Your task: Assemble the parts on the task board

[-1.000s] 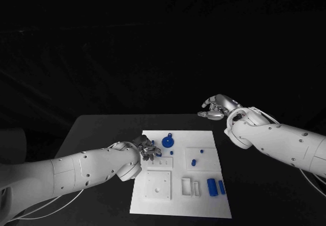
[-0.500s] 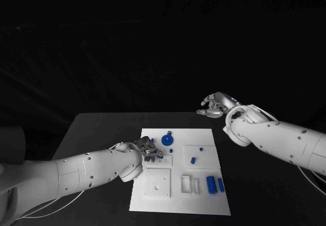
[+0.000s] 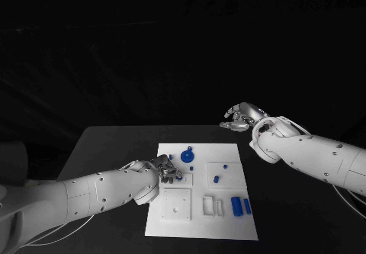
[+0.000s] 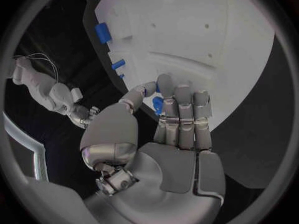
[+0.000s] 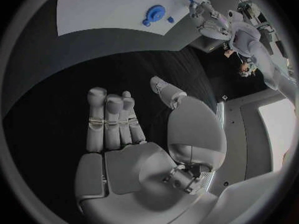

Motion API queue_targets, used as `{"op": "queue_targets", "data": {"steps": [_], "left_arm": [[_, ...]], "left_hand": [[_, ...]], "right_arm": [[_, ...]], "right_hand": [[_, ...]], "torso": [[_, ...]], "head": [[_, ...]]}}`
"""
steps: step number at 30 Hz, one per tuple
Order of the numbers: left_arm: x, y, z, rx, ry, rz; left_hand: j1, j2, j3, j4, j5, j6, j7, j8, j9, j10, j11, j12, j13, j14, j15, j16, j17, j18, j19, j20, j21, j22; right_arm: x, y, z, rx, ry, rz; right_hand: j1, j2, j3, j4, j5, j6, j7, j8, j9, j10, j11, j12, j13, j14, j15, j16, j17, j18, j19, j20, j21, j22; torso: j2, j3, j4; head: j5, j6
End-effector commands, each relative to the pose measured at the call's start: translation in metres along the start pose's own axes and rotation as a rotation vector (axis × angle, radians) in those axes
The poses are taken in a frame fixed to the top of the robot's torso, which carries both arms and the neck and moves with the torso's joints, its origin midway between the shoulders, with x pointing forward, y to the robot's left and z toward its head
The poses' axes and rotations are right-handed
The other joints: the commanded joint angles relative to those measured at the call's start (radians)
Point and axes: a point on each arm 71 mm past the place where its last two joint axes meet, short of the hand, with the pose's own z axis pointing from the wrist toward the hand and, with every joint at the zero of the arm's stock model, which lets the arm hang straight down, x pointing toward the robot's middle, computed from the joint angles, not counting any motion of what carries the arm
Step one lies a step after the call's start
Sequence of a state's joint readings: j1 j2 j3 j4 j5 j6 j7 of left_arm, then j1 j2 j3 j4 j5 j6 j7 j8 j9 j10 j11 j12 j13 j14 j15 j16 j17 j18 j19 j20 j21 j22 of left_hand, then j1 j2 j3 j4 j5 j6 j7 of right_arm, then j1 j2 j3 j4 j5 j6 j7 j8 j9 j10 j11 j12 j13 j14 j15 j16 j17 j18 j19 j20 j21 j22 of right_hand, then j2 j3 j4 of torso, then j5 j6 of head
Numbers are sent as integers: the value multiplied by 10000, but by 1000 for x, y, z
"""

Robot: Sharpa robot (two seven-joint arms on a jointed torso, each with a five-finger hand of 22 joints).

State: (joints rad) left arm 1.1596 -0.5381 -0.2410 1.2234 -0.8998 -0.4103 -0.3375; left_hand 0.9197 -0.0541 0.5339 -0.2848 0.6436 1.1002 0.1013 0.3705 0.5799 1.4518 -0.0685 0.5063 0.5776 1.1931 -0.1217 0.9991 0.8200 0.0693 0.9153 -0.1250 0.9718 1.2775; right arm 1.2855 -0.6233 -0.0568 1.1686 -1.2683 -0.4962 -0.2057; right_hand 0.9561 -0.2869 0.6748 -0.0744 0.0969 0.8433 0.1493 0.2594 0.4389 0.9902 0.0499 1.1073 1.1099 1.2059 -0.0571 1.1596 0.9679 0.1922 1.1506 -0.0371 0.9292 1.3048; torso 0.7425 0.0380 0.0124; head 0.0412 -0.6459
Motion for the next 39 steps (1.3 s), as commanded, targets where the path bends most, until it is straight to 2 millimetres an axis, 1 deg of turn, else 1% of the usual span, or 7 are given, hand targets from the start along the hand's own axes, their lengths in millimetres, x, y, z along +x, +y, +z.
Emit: {"op": "queue_targets", "data": {"steps": [1, 12, 21, 26, 32, 34, 39], "left_arm": [[2, -1, 1, 17, 153, 133], [0, 2, 2, -32, 93, 227], [2, 1, 2, -61, 350, 317], [3, 0, 2, -61, 387, 333], [3, 1, 3, -106, 351, 333], [3, 1, 3, -112, 350, 356], [4, 2, 3, -149, 348, 387]], "left_hand": [[120, 25, 32, 9, -22, 847, -796, 41, 1397, -100, -94, 41, 14, 20, -58, 55, -1, -144, 48, -867, 33, 11], [114, 31, 36, 12, -30, 849, -794, 24, 1410, -113, -93, 56, 31, 10, -56, 67, -6, -150, 43, -869, 30, 19], [108, 31, 37, 12, -36, 851, -793, 13, 1420, -122, -93, 66, 43, 5, -55, 75, -9, -153, 41, -871, 30, 26], [100, 29, 36, 15, -41, 849, -791, 2, 1426, -132, -90, 71, 50, -2, -54, 78, -13, -156, 39, -871, 30, 31], [82, 30, 27, 24, -132, 876, -796, -12, 1455, -138, -91, 104, 83, -7, -54, 104, -20, -162, 42, -878, 33, 48], [79, 17, 22, 38, -333, 918, -810, -33, 1501, -137, -103, 159, 132, 0, -64, 153, -29, -163, 59, -893, 43, 75], [84, 22, 29, 40, -394, 929, -813, -45, 1517, -145, -106, 174, 147, 0, -68, 169, -34, -164, 65, -899, 46, 85]], "right_arm": [[1, 1, 0, -69, 141, -40], [1, 1, 0, -57, 173, -47], [2, 1, 0, -34, 235, -57], [2, 2, 0, -47, 239, -49], [3, 3, 0, -73, 259, -43], [3, 3, 0, -76, 265, -41], [3, 4, 0, -86, 279, -36]], "right_hand": [[64, 3, -17, 33, 50, 4, 88, 55, 7, -38, -49, 42, -18, -15, -77, -39, -10, 696, 61, -6, -44, 13], [59, 7, -27, 43, 62, 14, 87, 63, 8, -44, -50, 53, -31, -15, -78, -35, -11, 696, 63, -5, -46, 21], [55, 8, -34, 49, 68, 24, 85, 70, 10, -49, -51, 60, -41, -16, -79, -32, -12, 696, 63, -4, -48, 26], [53, 7, -38, 52, 71, 26, 84, 72, 10, -53, -52, 63, -46, -18, -79, -32, -13, 696, 63, -3, -50, 28], [52, 8, -40, 55, 74, 28, 84, 73, 10, -55, -53, 66, -50, -19, -80, -31, -14, 696, 62, -3, -51, 30], [51, 9, -41, 56, 76, 29, 84, 74, 10, -56, -53, 67, -52, -19, -80, -31, -14, 696, 62, -3, -52, 31], [44, 15, -44, 64, 81, 32, 83, 77, 11, -58, -53, 70, -57, -20, -80, -30, -15, 696, 62, -2, -54, 33]], "torso": [[-1, -3, 4], [-1, -5, 9], [0, -6, 4], [-3, -8, 4], [-1, -5, -1], [-2, -3, 2], [5, 0, 0]], "head": [[-5, -17], [-14, -24], [-10, -70], [-16, -72], [-16, -71], [-21, -80], [-17, -86]]}}
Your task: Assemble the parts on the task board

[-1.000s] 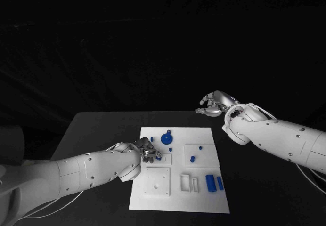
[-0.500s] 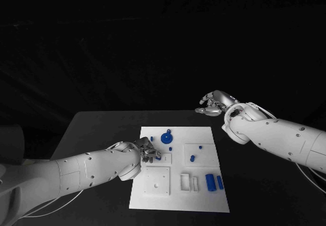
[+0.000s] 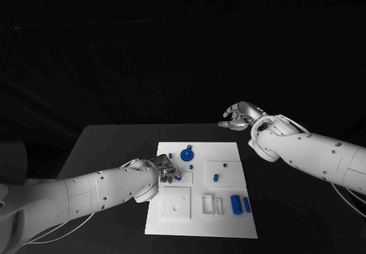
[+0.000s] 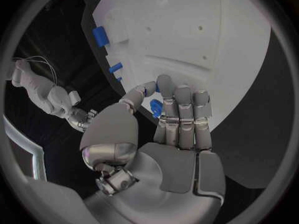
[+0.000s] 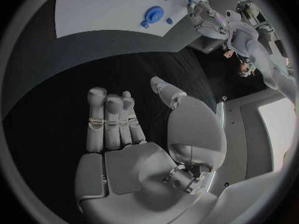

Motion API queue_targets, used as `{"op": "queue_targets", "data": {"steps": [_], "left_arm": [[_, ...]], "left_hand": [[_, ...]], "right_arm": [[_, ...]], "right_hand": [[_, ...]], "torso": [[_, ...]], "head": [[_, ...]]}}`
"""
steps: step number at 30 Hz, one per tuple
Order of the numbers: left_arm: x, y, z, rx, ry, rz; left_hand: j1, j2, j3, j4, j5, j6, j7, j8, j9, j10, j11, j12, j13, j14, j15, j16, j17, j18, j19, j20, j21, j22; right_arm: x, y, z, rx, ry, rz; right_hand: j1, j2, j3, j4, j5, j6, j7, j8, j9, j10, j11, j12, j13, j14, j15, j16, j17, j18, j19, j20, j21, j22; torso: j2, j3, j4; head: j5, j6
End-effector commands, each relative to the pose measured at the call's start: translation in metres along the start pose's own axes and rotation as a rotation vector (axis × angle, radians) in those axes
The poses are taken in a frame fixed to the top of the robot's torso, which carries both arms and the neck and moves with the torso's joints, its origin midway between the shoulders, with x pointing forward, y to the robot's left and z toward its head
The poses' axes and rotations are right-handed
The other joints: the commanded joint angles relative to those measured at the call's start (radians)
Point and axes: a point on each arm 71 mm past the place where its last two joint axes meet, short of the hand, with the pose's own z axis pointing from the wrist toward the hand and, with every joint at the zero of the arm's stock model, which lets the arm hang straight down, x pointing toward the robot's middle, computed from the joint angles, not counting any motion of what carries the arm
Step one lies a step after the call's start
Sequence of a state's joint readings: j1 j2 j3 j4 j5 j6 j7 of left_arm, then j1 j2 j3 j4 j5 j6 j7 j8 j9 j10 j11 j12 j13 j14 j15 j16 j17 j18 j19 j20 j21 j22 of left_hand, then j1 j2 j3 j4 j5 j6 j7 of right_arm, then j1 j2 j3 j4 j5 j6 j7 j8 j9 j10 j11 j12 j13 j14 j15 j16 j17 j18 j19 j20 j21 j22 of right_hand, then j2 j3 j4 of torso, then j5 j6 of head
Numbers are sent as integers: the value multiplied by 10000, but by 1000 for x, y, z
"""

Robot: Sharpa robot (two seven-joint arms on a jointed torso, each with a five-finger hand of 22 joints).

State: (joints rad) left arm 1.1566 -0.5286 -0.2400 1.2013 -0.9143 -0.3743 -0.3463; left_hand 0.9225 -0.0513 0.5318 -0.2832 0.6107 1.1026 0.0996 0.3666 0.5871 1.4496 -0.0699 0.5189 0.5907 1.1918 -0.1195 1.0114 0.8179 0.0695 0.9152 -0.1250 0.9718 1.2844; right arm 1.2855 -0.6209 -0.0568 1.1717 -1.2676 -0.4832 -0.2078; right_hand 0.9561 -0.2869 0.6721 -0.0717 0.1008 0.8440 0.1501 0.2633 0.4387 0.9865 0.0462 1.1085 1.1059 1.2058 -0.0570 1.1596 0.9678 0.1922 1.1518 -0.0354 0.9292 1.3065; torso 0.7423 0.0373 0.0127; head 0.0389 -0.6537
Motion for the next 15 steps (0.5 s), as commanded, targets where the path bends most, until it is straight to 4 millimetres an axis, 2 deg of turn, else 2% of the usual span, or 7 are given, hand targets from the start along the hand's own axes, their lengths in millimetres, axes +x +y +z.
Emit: {"op": "queue_targets", "data": {"steps": [1, 15], "left_arm": [[2, 0, 0, -29, 124, 139], [-1, 0, 0, 77, -255, 8]], "left_hand": [[57, -5, 51, 25, -69, 906, -796, -7, 1446, -123, -93, 50, 17, 12, -91, 48, -14, -166, 66, -900, 46, 17], [85, 3, 73, 12, -88, 934, -806, -20, 1473, -114, -104, 85, 45, 25, -98, 87, -15, -165, 75, -910, 56, 38]], "right_arm": [[1, 2, 0, -63, 132, -36], [1, 2, 0, -70, 126, -31]], "right_hand": [[44, 15, -18, 38, 43, 25, 75, 38, 13, -22, -16, 59, -18, -20, -81, -30, -15, 696, 49, -18, -54, 16], [37, 19, -23, 49, 53, 31, 73, 43, 13, -28, -17, 67, -29, -22, -83, -29, -17, 696, 49, -17, -58, 21]], "torso": [[7, 8, -5], [0, 2, -4]], "head": [[8, -4], [-10, 6]]}}
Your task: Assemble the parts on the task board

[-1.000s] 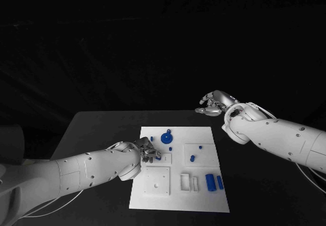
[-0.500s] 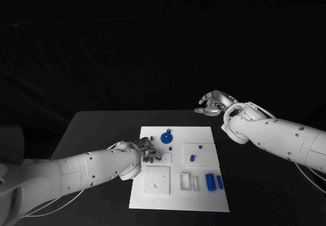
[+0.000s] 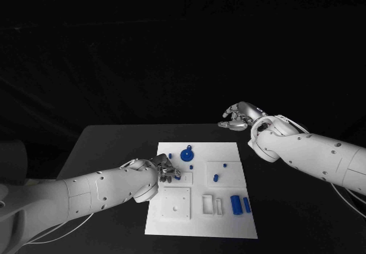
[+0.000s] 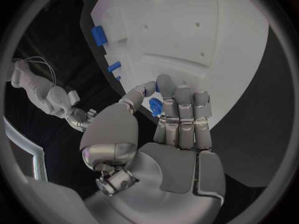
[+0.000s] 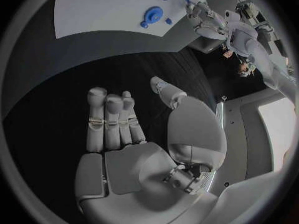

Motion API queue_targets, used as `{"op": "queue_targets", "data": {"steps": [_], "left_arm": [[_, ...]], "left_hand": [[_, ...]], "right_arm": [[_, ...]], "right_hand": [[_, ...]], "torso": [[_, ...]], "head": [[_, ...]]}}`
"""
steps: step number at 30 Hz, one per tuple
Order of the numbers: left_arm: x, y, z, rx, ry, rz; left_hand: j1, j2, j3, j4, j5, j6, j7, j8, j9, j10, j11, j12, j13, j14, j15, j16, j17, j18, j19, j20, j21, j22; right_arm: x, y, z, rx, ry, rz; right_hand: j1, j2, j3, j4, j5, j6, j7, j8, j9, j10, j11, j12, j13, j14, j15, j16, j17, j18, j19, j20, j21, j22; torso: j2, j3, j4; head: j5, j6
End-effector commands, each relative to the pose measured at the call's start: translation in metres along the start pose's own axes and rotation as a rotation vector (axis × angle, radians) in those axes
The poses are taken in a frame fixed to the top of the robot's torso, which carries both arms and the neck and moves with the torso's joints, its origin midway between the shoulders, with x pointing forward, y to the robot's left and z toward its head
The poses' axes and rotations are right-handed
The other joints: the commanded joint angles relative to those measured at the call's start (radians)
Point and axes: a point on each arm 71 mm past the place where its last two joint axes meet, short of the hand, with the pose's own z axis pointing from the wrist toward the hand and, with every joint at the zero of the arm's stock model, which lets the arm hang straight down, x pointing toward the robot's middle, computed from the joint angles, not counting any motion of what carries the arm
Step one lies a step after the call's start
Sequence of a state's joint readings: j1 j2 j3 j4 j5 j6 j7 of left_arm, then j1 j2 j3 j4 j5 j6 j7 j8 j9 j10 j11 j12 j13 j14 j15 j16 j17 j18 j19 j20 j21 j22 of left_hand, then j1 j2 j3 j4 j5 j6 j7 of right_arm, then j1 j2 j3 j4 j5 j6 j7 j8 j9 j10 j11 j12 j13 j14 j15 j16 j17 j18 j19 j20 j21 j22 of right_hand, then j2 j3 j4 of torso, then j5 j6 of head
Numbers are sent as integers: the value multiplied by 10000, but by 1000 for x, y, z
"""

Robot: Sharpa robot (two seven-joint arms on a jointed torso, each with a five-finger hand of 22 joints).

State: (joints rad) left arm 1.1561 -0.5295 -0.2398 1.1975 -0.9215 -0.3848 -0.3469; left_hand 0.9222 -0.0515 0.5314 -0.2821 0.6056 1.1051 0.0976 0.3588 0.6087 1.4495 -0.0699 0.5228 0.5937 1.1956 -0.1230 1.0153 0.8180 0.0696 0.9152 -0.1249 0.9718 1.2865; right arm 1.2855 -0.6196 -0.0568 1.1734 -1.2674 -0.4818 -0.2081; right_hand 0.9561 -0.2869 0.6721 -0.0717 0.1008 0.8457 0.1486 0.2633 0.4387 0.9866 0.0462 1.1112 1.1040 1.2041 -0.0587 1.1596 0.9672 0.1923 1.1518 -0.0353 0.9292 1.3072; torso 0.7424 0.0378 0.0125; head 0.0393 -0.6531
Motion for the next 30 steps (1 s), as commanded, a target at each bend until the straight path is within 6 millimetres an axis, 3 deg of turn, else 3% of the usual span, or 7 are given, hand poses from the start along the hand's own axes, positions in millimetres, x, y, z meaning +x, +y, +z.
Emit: {"op": "queue_targets", "data": {"steps": [1, 30], "left_arm": [[1, -1, -1, 108, -93, -43], [4, -3, -2, 173, 36, -156]], "left_hand": [[90, 5, 78, -1, -37, 912, -787, 58, 1259, -113, -105, 49, 17, -11, -63, 52, -16, -166, 75, -911, 57, 18], [127, -11, 100, -12, -12, 949, -797, 33, 1296, -109, -116, 83, 45, 1, -62, 100, -25, -169, 85, -921, 69, 48]], "right_arm": [[1, 1, 0, -48, 102, -38], [1, 0, 0, 9, 151, -39]], "right_hand": [[35, 19, -24, 51, 54, 15, 89, 44, 14, -30, -18, 40, -11, -5, -65, -29, -11, 695, 49, -18, -58, 16], [-15, 27, -45, 111, 114, 19, 86, 51, 12, -51, -21, 69, -52, -14, -68, -24, -19, 695, 47, -14, -74, 34]], "torso": [[-2, -5, -2], [1, 1, -1]], "head": [[-16, -1], [-28, 3]]}}
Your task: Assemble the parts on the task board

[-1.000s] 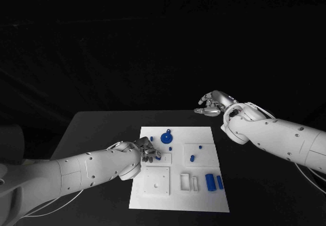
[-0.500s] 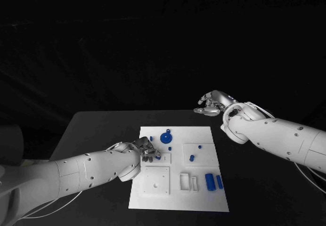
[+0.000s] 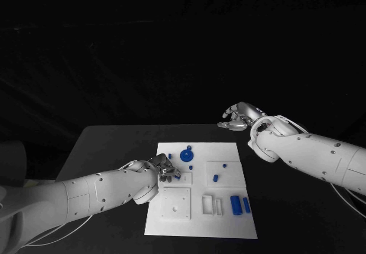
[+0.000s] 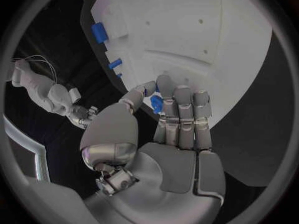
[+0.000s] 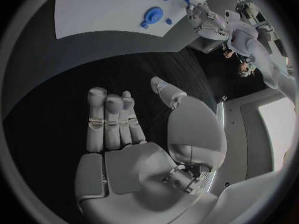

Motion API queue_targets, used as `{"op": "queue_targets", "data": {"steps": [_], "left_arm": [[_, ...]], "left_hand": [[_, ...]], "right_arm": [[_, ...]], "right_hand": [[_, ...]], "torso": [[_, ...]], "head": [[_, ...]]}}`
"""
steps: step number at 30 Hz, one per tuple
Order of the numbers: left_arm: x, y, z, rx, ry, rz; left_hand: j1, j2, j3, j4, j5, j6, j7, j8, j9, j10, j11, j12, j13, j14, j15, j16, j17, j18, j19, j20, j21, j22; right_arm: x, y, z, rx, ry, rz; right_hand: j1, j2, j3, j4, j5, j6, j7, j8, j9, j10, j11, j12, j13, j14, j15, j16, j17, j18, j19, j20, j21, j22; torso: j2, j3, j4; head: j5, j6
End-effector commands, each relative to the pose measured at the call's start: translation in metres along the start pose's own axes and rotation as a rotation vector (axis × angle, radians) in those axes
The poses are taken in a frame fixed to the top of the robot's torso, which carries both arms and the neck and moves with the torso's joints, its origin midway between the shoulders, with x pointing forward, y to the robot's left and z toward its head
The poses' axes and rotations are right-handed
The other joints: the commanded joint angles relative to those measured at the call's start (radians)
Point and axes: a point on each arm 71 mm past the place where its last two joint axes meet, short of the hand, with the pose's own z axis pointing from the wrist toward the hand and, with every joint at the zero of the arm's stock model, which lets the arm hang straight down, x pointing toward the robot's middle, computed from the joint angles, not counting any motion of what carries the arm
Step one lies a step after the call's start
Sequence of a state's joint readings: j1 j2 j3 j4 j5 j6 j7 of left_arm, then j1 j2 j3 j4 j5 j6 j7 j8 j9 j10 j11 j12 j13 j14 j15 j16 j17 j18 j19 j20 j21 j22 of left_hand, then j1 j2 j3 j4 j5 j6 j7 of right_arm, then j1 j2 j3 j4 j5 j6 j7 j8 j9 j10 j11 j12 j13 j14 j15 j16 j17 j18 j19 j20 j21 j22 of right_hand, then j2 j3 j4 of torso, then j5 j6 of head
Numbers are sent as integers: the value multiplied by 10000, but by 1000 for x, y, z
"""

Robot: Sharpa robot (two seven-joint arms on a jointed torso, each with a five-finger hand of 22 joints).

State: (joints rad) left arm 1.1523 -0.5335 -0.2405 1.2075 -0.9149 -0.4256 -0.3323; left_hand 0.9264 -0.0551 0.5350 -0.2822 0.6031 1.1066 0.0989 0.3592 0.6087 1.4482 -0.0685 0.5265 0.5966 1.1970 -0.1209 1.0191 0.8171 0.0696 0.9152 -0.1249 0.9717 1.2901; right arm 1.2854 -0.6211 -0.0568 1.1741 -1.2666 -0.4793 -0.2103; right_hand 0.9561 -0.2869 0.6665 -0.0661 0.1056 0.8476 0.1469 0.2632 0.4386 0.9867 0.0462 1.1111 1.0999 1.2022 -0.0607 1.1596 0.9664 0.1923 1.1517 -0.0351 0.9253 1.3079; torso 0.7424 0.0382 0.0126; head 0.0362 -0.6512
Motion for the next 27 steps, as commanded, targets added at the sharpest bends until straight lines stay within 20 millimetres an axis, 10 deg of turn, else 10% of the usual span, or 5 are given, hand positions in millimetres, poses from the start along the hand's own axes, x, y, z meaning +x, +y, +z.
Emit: {"op": "queue_targets", "data": {"steps": [1, 27], "left_arm": [[4, -2, 0, 26, 351, 65], [6, 4, 2, -103, 376, 376]], "left_hand": [[87, 26, 65, -11, 11, 933, -810, 26, 1296, -97, -129, 45, 16, -14, -82, 62, -18, -169, 85, -921, 69, 13], [91, 41, 75, -6, -13, 923, -801, -12, 1312, -125, -119, 47, 24, -41, -75, 68, -36, -176, 73, -920, 64, 30]], "right_arm": [[1, 1, 0, -22, 133, -39], [2, 1, 0, 10, 221, -57]], "right_hand": [[-14, 26, 11, 55, 67, 0, 102, 52, 13, -52, -21, 70, -13, 4, -49, -23, -11, 695, 48, -16, -35, 27], [-11, 33, 4, 65, 90, 25, 95, 70, 18, -67, -27, 89, -38, -2, -54, -19, -15, 695, 46, -18, -44, 40]], "torso": [[2, -1, -3], [-2, -5, 2]], "head": [[4, -24], [-32, -55]]}}
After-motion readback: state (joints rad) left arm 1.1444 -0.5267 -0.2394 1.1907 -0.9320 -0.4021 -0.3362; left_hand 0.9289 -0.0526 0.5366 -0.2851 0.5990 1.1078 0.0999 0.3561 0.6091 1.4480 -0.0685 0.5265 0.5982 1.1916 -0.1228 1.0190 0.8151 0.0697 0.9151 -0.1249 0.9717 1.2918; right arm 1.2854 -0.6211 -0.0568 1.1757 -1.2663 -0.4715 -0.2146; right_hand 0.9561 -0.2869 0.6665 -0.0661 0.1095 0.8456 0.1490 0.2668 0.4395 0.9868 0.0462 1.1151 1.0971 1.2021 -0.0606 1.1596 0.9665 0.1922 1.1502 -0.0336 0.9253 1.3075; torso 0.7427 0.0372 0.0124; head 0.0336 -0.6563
